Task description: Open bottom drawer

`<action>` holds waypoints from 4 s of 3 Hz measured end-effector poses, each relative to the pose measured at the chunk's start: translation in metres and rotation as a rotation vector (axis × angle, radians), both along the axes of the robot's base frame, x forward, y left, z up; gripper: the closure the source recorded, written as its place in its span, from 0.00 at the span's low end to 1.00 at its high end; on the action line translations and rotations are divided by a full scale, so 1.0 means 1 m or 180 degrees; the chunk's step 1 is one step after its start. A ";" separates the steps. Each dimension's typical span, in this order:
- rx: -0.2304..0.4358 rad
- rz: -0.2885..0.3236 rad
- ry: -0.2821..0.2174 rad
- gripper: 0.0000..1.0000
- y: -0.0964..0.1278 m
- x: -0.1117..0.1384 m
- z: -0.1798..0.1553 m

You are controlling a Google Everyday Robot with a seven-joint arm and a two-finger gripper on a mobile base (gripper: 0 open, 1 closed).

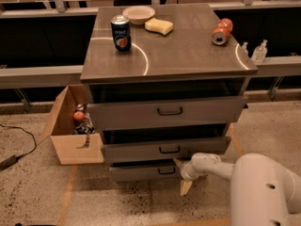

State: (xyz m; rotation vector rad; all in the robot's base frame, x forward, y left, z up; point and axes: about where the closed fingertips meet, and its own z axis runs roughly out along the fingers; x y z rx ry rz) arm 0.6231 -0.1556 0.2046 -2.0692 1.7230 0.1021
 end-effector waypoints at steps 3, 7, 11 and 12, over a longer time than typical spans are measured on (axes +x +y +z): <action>-0.0007 -0.0028 -0.0041 0.00 0.000 0.013 -0.023; 0.0029 -0.0036 0.0378 0.00 -0.002 -0.012 -0.051; 0.0028 -0.0035 0.0379 0.00 -0.002 -0.012 -0.050; 0.0028 -0.0034 0.0379 0.01 -0.002 -0.012 -0.050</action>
Offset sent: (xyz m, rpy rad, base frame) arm 0.0226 -0.0023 -0.0136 -0.0057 -0.0465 -0.0132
